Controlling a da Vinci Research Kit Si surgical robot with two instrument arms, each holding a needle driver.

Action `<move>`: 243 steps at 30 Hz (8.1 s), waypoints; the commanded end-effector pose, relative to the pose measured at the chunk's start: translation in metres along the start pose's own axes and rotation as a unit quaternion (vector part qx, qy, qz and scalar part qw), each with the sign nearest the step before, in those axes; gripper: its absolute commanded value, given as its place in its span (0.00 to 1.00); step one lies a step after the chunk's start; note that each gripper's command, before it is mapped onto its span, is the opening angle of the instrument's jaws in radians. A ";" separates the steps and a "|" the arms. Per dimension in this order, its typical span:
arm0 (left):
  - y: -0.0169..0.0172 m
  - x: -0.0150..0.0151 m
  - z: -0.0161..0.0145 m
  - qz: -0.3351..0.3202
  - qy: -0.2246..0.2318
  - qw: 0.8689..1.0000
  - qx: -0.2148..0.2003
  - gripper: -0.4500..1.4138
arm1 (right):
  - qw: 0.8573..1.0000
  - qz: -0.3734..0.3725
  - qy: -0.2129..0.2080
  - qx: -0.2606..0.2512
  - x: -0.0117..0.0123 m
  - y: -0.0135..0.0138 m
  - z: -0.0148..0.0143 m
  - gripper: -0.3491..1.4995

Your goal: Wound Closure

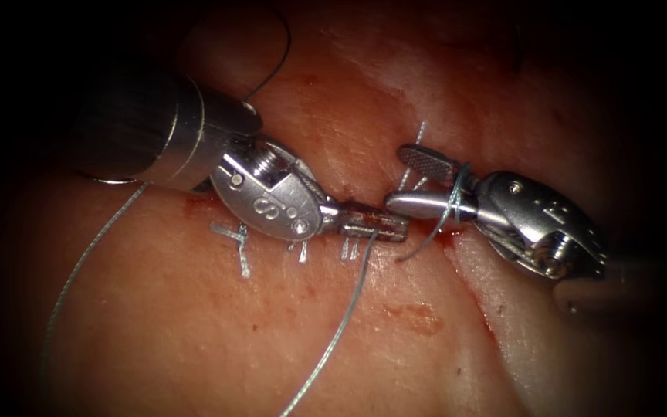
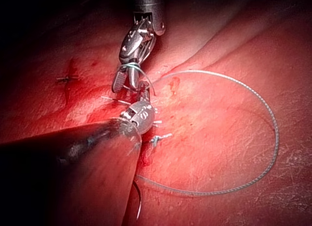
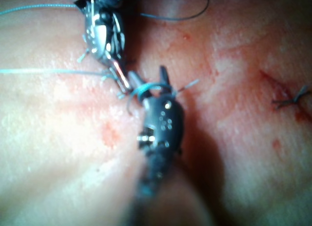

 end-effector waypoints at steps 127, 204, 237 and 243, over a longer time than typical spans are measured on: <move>-0.0270 -0.0213 -0.0046 -0.083 -0.184 0.974 0.106 0.00 | 0.984 -0.055 -0.119 -0.122 -0.0077 -0.0133 -0.0028 0.00; -0.0123 0.0115 -0.0077 -0.193 0.147 0.967 0.084 0.00 | 0.981 -0.107 -0.151 0.066 0.0005 -0.0097 0.0059 0.14; -0.0004 0.0031 -0.0037 -0.231 0.137 0.961 0.070 0.00 | 0.991 -0.064 0.004 0.118 0.0065 -0.0034 0.0063 0.37; -0.0007 0.0008 -0.0034 -0.239 0.133 0.959 0.071 0.00 | 0.986 -0.059 0.018 0.157 0.0066 -0.0035 0.0036 0.44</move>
